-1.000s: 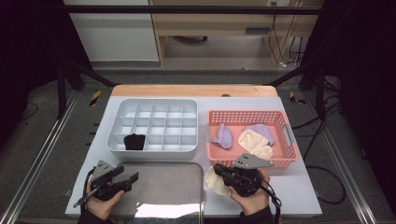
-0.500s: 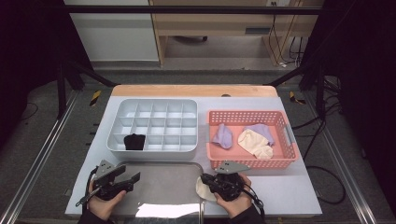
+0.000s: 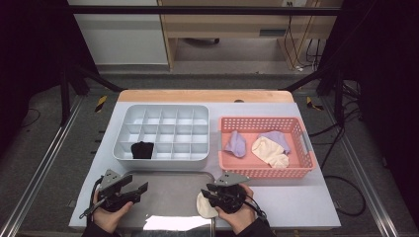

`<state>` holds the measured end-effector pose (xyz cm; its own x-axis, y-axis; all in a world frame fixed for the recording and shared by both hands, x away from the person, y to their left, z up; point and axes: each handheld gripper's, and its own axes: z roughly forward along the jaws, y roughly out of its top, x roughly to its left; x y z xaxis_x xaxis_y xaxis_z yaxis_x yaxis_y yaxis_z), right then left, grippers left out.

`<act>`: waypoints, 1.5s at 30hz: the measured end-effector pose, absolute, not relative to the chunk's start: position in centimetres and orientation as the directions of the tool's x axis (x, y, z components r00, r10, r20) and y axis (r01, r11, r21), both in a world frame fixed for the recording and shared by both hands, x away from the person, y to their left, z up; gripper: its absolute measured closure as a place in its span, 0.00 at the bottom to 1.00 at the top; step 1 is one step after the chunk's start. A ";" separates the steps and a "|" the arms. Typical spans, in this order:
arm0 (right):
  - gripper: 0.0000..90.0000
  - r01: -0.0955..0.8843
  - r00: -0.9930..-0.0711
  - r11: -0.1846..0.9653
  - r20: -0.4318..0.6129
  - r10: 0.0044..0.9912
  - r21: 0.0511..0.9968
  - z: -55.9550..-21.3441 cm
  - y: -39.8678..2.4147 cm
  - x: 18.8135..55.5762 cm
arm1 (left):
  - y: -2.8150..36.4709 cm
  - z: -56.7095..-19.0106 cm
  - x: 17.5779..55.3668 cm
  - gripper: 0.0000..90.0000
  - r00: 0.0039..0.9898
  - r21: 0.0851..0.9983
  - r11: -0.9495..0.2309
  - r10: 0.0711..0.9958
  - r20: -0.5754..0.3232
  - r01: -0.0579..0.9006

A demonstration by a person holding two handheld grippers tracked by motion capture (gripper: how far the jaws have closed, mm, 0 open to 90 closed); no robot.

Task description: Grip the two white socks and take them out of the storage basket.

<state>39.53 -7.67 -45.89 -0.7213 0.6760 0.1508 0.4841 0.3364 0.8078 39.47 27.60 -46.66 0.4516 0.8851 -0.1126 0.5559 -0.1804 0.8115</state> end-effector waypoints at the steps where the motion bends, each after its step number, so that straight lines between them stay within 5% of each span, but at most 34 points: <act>1: 0.75 0.477 -0.719 0.326 0.149 0.679 0.816 -45.5 -7.9 39.5 | 27.6 -46.7 39.5 0.33 0.452 0.811 -0.180 0.885 -0.113 0.557; 22: 0.65 0.395 -0.498 0.174 0.051 0.866 0.902 -37.9 -15.8 44.9 | 27.8 -46.7 39.5 0.24 0.435 0.811 -0.162 0.892 -0.124 0.562; 45: 0.57 0.458 -0.333 0.113 0.052 0.942 0.882 -37.0 -19.5 52.3 | 27.8 -46.9 39.7 0.25 0.432 0.806 -0.163 0.893 -0.125 0.569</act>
